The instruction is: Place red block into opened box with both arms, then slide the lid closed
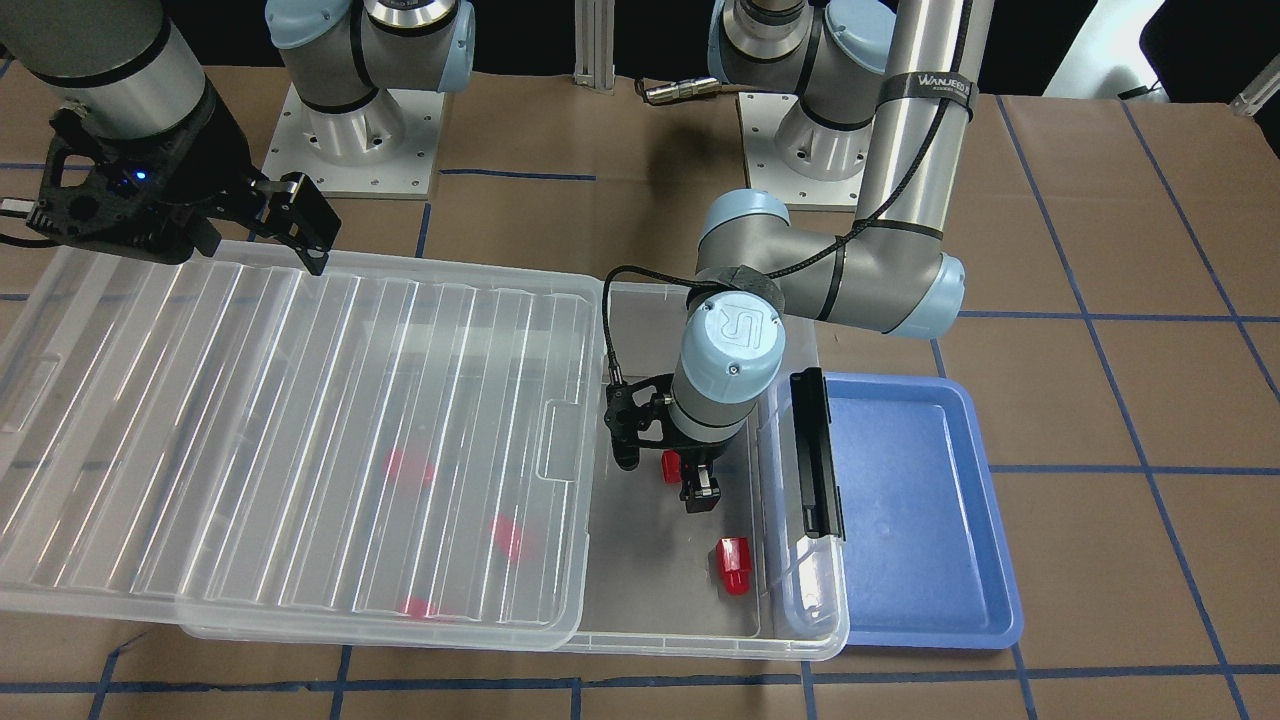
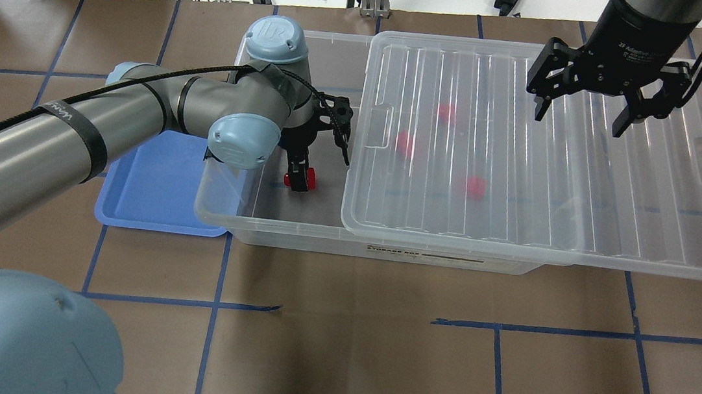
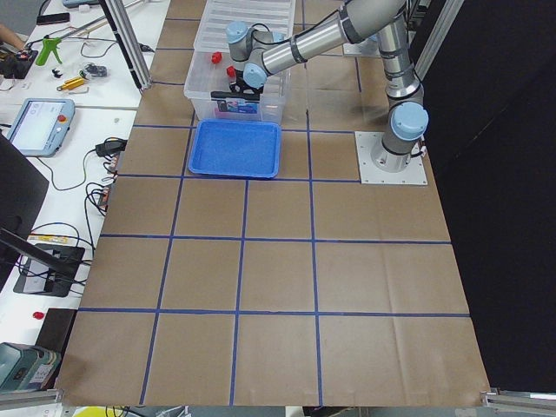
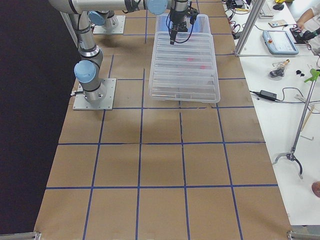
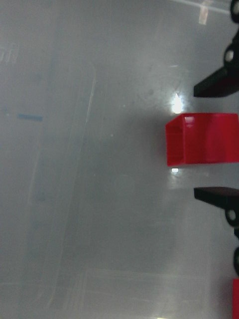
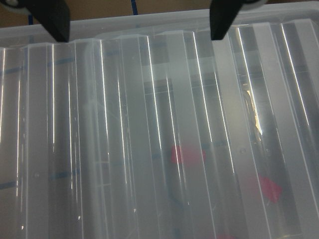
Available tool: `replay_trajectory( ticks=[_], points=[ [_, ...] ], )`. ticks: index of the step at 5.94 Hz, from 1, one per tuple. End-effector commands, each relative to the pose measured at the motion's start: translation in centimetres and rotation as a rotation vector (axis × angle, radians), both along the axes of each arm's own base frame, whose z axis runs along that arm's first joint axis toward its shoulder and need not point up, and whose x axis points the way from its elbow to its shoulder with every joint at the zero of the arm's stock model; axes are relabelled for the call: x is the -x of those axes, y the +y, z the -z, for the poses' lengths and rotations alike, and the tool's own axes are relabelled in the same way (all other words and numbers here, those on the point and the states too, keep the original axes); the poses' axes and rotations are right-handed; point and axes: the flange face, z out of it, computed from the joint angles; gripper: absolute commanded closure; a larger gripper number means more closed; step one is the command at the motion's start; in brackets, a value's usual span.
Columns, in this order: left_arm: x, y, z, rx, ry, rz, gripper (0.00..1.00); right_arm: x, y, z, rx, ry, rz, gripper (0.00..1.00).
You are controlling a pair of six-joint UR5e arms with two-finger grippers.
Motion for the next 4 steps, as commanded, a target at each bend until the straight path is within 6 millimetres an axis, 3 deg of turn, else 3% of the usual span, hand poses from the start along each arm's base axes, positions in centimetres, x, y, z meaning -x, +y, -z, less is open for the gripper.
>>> replay_trajectory(
  ticks=[1, 2, 4],
  points=[
    [-0.8, 1.4, -8.8, 0.022, 0.006, -0.03, 0.12, 4.5, -0.8, -0.1, 0.008, 0.0, -0.059, 0.0],
    [-0.9, 2.0, -13.6, 0.039, 0.01, -0.077, 0.12, 10.9, -1.1, 0.2, -0.005, 0.014, -0.082, 0.0],
    [-1.2, 4.7, -20.9, 0.052, 0.007, -0.233, 0.12, 24.7, -0.7, 2.3, -0.037, -0.005, -0.151, 0.0]
  ],
)
